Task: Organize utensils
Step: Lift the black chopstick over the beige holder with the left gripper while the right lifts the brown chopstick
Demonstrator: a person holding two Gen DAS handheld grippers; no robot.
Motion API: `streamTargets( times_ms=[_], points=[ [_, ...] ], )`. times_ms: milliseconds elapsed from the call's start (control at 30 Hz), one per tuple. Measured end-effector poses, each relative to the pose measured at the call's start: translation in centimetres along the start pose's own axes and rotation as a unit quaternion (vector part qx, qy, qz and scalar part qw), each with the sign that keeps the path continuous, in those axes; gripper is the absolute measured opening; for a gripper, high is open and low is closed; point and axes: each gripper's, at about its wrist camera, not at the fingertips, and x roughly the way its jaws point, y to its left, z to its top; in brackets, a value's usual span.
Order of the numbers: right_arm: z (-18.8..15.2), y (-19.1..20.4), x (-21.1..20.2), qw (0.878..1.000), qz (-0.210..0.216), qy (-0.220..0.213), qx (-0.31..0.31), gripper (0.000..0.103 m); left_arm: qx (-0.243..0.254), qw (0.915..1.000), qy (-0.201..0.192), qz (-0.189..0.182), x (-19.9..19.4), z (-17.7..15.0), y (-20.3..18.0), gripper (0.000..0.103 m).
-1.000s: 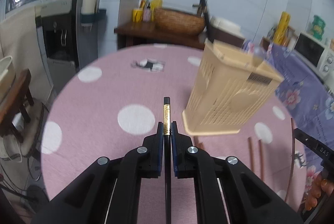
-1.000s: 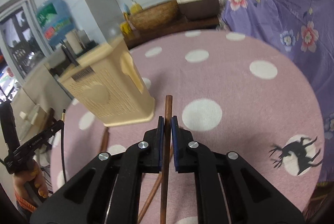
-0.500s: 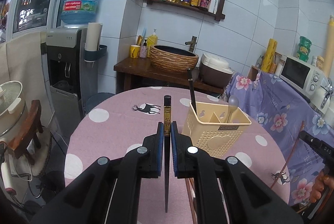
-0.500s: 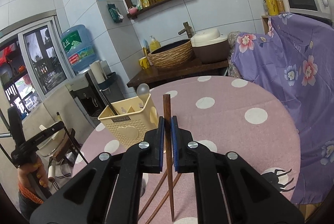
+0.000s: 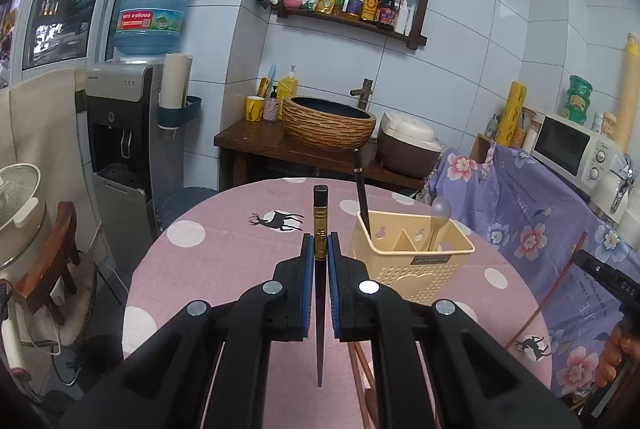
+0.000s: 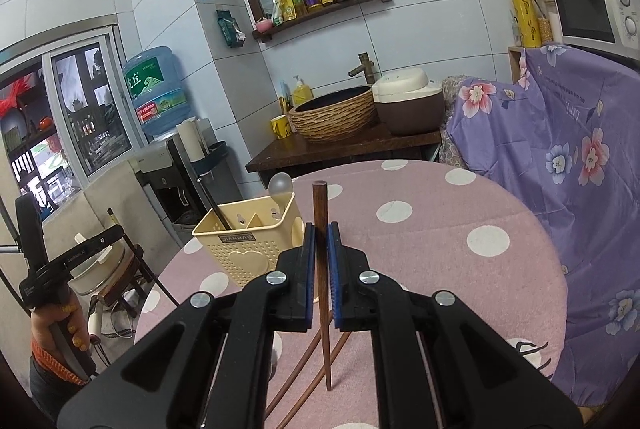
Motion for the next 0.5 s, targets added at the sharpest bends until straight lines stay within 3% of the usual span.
streamTargets(
  times_ms=[67, 333, 500],
  points=[
    [0.5, 0.2, -0.1, 1.0, 0.003, -0.003, -0.005, 0.001, 0.004, 1.0, -0.003, -0.004, -0.1, 0.6, -0.2, 0.008],
    [1.8, 0.5, 1.3, 1.0, -0.011, -0.003, -0.023, 0.001, 0.029, 0.9994, -0.021, -0.001, -0.3, 2.3, -1.4, 0.008],
    [0.2, -2.5, 5.4, 0.996, -0.072, 0.044, -0.003, 0.005, 0.021, 0.9997, -0.007, -0.009, 0.4, 1.6, -1.4, 0.008]
  ],
)
